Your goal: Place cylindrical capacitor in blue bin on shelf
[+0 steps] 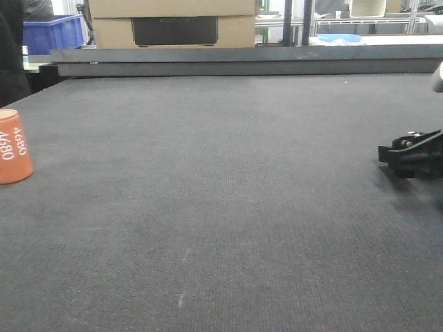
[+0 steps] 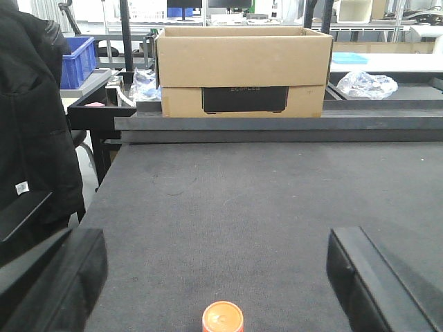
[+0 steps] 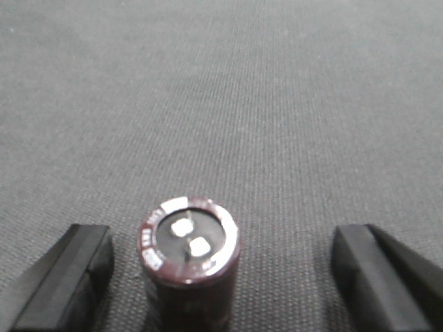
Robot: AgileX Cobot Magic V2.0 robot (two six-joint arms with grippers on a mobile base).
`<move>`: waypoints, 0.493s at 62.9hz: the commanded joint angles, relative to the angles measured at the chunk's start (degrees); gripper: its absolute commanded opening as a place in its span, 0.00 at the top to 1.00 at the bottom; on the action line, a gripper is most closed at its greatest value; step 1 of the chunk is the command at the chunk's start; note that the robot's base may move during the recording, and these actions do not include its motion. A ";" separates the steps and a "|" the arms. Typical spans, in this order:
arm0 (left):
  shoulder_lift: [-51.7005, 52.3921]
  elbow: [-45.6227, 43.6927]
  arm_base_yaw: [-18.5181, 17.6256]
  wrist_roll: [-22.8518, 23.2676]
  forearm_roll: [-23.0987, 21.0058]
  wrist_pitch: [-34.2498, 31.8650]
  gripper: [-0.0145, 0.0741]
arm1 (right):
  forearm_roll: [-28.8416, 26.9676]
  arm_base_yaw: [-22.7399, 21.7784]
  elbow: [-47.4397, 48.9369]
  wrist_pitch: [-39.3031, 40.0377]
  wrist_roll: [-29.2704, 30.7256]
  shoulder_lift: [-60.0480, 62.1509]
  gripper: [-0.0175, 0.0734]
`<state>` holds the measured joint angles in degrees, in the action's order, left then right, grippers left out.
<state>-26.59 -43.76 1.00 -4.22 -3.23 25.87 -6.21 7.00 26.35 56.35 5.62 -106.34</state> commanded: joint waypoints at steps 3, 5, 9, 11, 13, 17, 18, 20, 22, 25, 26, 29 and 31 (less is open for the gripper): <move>-0.22 -0.36 -0.26 0.33 -0.55 -0.71 0.22 | 0.49 0.08 0.16 1.56 -0.11 -0.27 0.54; -0.22 -0.36 -0.26 0.33 -0.55 -0.71 0.22 | 0.49 0.08 0.16 1.65 -0.11 -0.27 0.63; -0.22 -0.36 -0.26 0.33 -0.55 -0.71 0.22 | 0.49 0.08 0.16 1.80 -0.11 -0.27 0.81; -0.22 -0.36 -0.26 0.33 -0.55 -0.48 0.22 | 0.49 0.08 0.16 2.07 -0.11 -0.27 0.90; -0.22 -0.36 -0.26 0.33 -0.55 -0.33 0.22 | 0.49 0.08 0.16 2.30 -0.11 -0.27 0.97; -0.22 -0.36 -0.26 0.33 -0.55 0.12 0.22 | 0.49 0.08 0.16 2.71 -0.11 -0.27 0.98; -0.22 -0.51 -0.26 0.33 -0.55 0.30 0.22 | 0.49 0.08 0.16 2.84 -0.11 -0.27 0.98; -0.40 -0.59 -0.26 0.33 -0.55 0.85 0.22 | 0.49 0.08 0.16 2.84 -0.11 -0.15 0.98; -0.65 -1.02 -0.26 0.33 -0.55 1.67 0.22 | 0.49 0.08 0.16 2.61 -0.11 0.21 0.98; -1.62 -1.90 -0.26 0.33 -0.55 3.88 0.22 | 0.49 0.08 0.16 2.13 -0.11 1.31 0.98; -1.98 -2.32 -0.26 0.33 -0.55 5.38 0.22 | 0.49 0.08 0.16 1.86 -0.11 1.70 0.98; -3.48 -4.13 -0.26 0.33 -0.55 8.88 0.22 | 0.49 0.08 0.16 1.11 -0.11 3.19 0.98; -5.01 -5.31 -0.26 0.20 -0.55 11.57 0.22 | 0.49 0.08 0.16 0.39 -0.11 4.37 0.98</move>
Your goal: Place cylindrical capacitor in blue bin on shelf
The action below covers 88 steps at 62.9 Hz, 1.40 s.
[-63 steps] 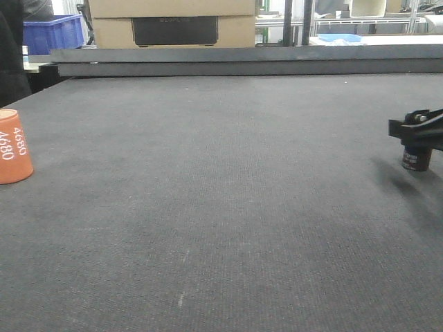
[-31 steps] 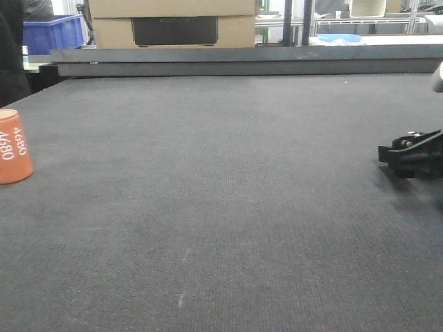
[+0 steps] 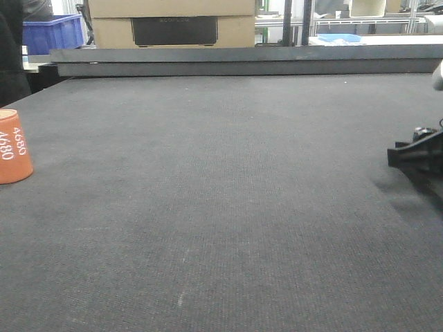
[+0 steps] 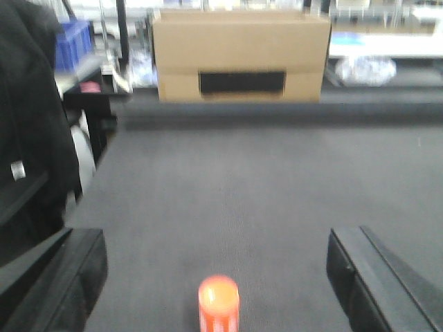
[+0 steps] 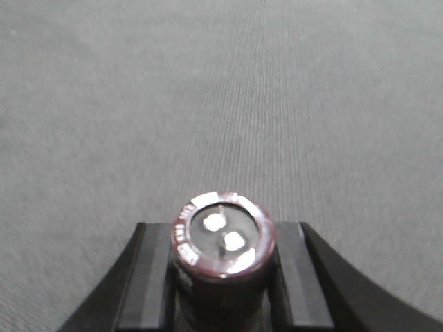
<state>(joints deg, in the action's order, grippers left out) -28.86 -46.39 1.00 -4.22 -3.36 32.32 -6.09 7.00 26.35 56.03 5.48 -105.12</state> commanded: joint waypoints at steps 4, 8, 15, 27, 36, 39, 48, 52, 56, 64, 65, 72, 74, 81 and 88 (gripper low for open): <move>-5.70 -5.24 -0.26 -0.25 -0.42 10.36 0.22 | 0.37 0.08 0.16 -1.32 0.04 6.26 0.98; -9.19 -6.84 -0.26 -0.25 -0.42 13.66 0.22 | 0.37 0.08 0.16 -4.25 0.04 9.68 0.98; -14.82 -6.94 -0.26 -0.25 -2.43 15.33 0.22 | 0.37 0.08 0.16 -9.38 0.04 15.18 0.98; -21.64 1.48 -0.26 -0.25 -5.03 3.69 0.22 | 0.37 0.08 0.16 -14.92 0.04 21.43 0.98; -23.53 14.09 -0.26 -0.25 -5.03 -15.90 0.22 | 0.37 0.08 0.16 -15.54 0.04 22.18 0.98; -23.78 18.54 -0.26 -0.25 -5.03 -24.78 0.22 | 0.37 0.08 0.16 -15.78 0.04 22.18 0.98; -24.44 29.47 -0.50 -0.25 -4.89 -44.52 0.22 | 0.37 0.08 0.16 -15.78 0.04 22.18 0.98; -25.12 32.69 -1.26 -0.25 -3.35 -50.06 0.22 | 0.37 0.08 0.16 -15.78 0.04 22.18 0.98; -26.11 34.66 -2.34 -0.25 0.75 -55.08 0.22 | 0.37 0.08 0.16 -15.78 0.04 22.18 0.98; -29.87 35.09 -5.13 0.42 2.48 -59.62 0.22 | 0.37 0.08 0.16 -15.78 0.04 22.18 0.98; -30.38 35.09 -5.57 0.43 2.48 -60.27 0.22 | 0.37 0.08 0.16 -15.78 0.04 22.18 0.98; -35.61 35.09 -7.53 0.43 2.27 -66.88 0.22 | 0.37 0.08 0.16 -15.78 0.04 22.18 0.98; -37.04 35.09 -7.78 0.43 2.00 -69.08 0.22 | 0.37 0.08 0.16 -15.78 0.04 22.18 0.98; -43.03 35.09 -7.87 2.34 -0.13 -74.34 0.22 | 0.37 0.08 0.16 -15.78 0.04 22.18 0.98; -49.07 35.09 -7.87 3.44 -0.13 -82.60 0.22 | 0.37 0.08 0.16 -15.78 0.04 22.18 0.98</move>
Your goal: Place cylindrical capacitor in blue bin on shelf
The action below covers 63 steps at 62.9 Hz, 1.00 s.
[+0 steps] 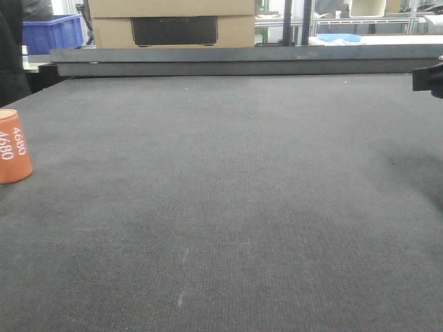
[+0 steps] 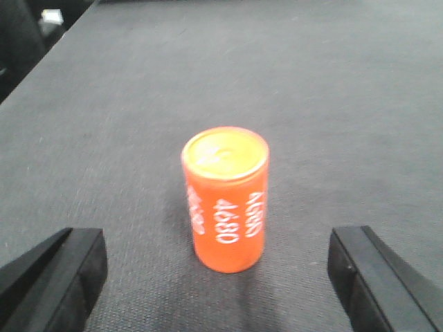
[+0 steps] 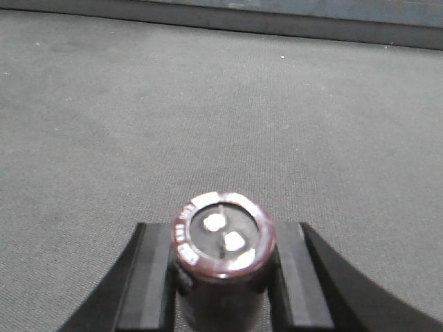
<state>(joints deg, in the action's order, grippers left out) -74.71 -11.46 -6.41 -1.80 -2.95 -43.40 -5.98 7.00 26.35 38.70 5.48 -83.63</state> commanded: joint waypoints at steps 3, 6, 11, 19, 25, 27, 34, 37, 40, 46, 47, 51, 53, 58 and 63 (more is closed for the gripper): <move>-5.71 -0.46 -0.46 1.02 -0.54 -9.38 0.22 | 0.26 0.08 0.16 1.55 0.04 0.68 0.98; -7.97 -1.12 -0.46 1.02 -0.54 -10.53 0.22 | 0.26 0.08 0.16 1.55 0.04 0.68 0.98; -10.85 -2.72 -0.46 1.02 -0.27 -11.55 0.22 | 0.26 0.08 0.16 1.55 0.04 0.68 0.98; -14.09 -5.68 -0.46 1.38 1.19 -11.98 0.22 | 0.26 0.08 0.16 1.55 0.04 0.68 0.98; -16.17 -8.71 -0.46 1.38 2.07 -11.88 0.22 | 0.26 0.08 0.16 1.55 0.04 0.68 0.98; -17.07 -9.67 -0.46 1.50 2.07 -11.78 0.22 | 0.26 0.08 0.16 1.55 0.04 0.68 0.98; -19.80 -11.65 -0.46 1.80 2.07 -11.51 0.22 | 0.26 0.08 0.16 1.55 0.04 0.68 0.98; -20.58 -11.94 -0.46 2.51 1.94 -11.63 0.22 | 0.26 0.08 0.16 1.55 0.04 0.68 0.98; -21.28 -12.09 -0.46 3.06 1.85 -11.50 0.22 | 0.26 0.08 0.16 1.55 0.04 0.68 0.98; -22.55 -12.09 -0.46 3.91 1.85 -11.50 0.22 | 0.26 0.08 0.16 1.55 0.04 0.68 0.98; -22.86 -12.09 -0.46 3.90 1.85 -11.50 0.22 | 0.26 0.08 0.16 1.55 0.04 0.68 0.98; -23.44 -12.09 -0.46 3.90 1.70 -12.17 0.22 | 0.26 0.08 0.16 1.55 0.04 0.68 0.98; -23.91 -12.09 -0.46 3.90 1.37 -12.36 0.22 | 0.26 0.08 0.16 1.55 0.04 0.68 0.98; -25.05 -12.18 -0.46 3.90 -0.21 -13.45 0.22 | 0.26 0.08 0.16 1.55 0.04 0.68 0.98; -26.34 -12.40 -0.46 3.90 -1.29 -14.95 0.22 | 0.26 0.08 0.16 1.55 0.04 0.68 0.98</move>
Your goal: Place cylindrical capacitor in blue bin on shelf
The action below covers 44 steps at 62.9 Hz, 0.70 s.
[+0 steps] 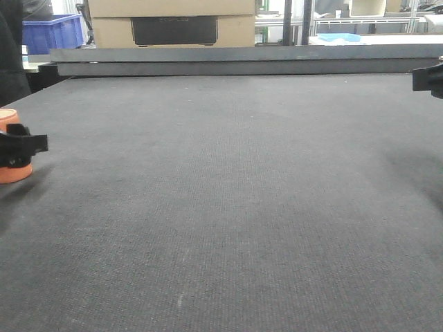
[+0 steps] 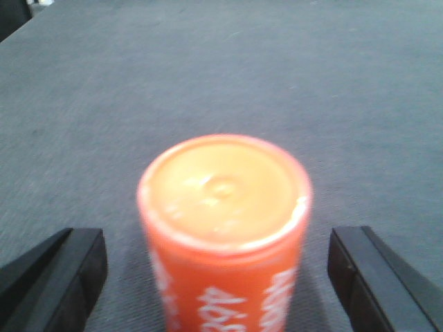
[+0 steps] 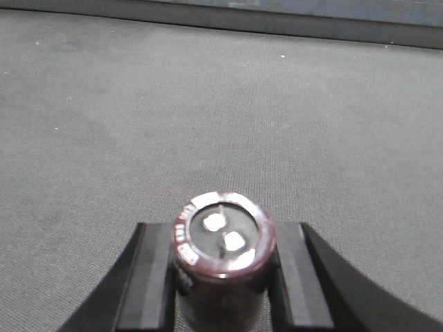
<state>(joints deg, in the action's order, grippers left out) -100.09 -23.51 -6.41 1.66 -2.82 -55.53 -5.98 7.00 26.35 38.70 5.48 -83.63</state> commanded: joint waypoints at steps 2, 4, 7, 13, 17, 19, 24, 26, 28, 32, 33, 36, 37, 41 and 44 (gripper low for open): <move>-1.54 -0.41 -0.46 0.44 -1.42 -3.57 0.23 | 0.26 0.08 0.16 1.55 0.04 0.68 0.98; -1.94 -0.51 -0.46 0.44 -1.42 -4.47 0.24 | 0.26 0.08 0.16 1.55 0.04 0.68 0.98; -2.36 -1.02 -0.46 0.44 -1.42 -4.58 0.28 | 0.26 0.08 0.16 1.55 0.04 0.68 0.98; -2.35 -1.35 -0.46 0.44 -1.42 -5.63 0.46 | 0.26 0.08 0.16 1.55 0.04 0.68 0.98; -2.35 -1.35 -0.46 0.44 -1.42 -7.27 0.63 | 0.26 0.08 0.16 1.55 0.04 0.68 0.98; -2.35 -1.35 -0.46 0.44 -1.42 -8.17 0.73 | 0.26 0.08 0.16 1.55 0.04 0.68 0.98; -2.35 -1.35 -0.46 0.44 -1.42 -8.85 0.92 | 0.26 0.08 0.16 1.44 0.04 0.68 0.98; -2.01 -1.35 -0.46 0.46 -1.16 -8.73 0.96 | 0.26 0.08 0.16 1.20 0.04 0.68 0.98; -1.65 -1.35 -0.46 0.56 -0.90 -8.32 0.96 | 0.26 0.08 0.16 0.98 0.04 0.68 0.98; 0.42 -1.35 -0.46 0.56 0.70 -6.32 0.96 | 0.26 0.08 0.25 0.37 0.04 0.68 0.98; 1.09 -1.35 -0.46 0.56 1.17 -5.73 0.96 | 0.26 0.08 0.39 0.15 0.04 0.73 0.98; 4.06 -1.35 -0.46 0.56 1.94 -3.21 0.96 | 0.26 0.08 0.66 -1.04 0.04 1.24 0.98; 5.06 -1.44 -0.46 0.56 1.94 -2.28 0.96 | 0.26 0.08 0.93 -1.61 0.04 1.49 0.98; 9.66 -2.38 -0.59 0.56 1.94 3.16 0.96 | 0.26 0.08 1.99 -5.43 0.04 2.95 0.98; 14.31 -3.80 -0.59 0.56 1.94 10.77 0.96 | 0.26 0.08 3.66 -11.40 0.04 4.71 0.98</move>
<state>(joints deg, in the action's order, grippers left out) -92.26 -25.55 -6.69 1.77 -1.35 -51.73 -5.98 7.00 27.67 32.61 5.48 -81.84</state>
